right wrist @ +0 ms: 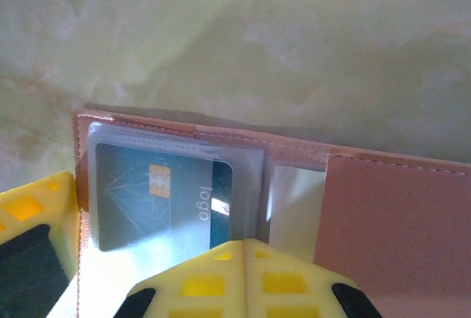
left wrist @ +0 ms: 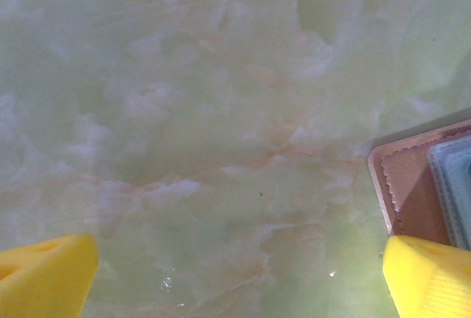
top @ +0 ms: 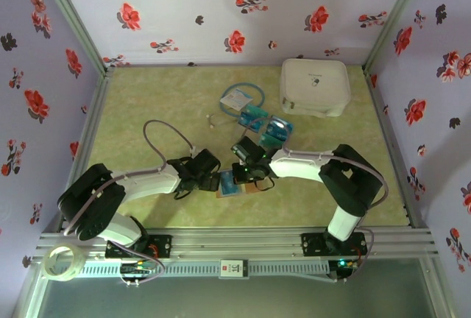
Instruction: Put the credit cards into the card holder
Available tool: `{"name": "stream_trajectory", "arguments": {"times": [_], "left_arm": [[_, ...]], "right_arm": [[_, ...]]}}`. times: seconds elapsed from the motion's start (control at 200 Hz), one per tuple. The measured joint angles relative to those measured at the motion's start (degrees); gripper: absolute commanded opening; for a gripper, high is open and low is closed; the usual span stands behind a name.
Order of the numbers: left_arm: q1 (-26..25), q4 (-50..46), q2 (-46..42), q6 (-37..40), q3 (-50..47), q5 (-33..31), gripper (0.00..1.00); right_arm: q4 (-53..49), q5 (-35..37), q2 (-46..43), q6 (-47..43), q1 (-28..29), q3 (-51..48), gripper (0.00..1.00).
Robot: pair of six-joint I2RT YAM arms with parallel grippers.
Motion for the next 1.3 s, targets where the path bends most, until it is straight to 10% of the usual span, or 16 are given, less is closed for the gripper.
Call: {"name": "stream_trajectory", "arguments": {"times": [0.11,0.355,0.535,1.065,1.295], "left_arm": [[0.02,0.00,0.00,0.00,0.00,0.00,1.00],[2.29,-1.81,-4.22,0.20,0.00,-0.46,1.00],[3.26,-3.30,-11.04,0.20,0.02,-0.11,1.00],[3.39,8.15,-13.18,-4.50,-5.44,12.72,1.00],[2.23,13.25,-11.21,-6.80,-7.96,14.62,1.00]], "right_arm": [[-0.04,0.00,-0.42,0.00,0.00,0.09,0.01],[-3.28,1.64,-10.54,-0.72,-1.57,0.09,0.53],[-4.48,3.15,-18.12,-1.75,-7.54,-2.29,0.61],[-5.55,4.26,-19.98,-3.06,-12.24,-12.11,0.53],[-3.32,3.06,-18.88,-3.50,-12.24,-13.22,0.24]]}}
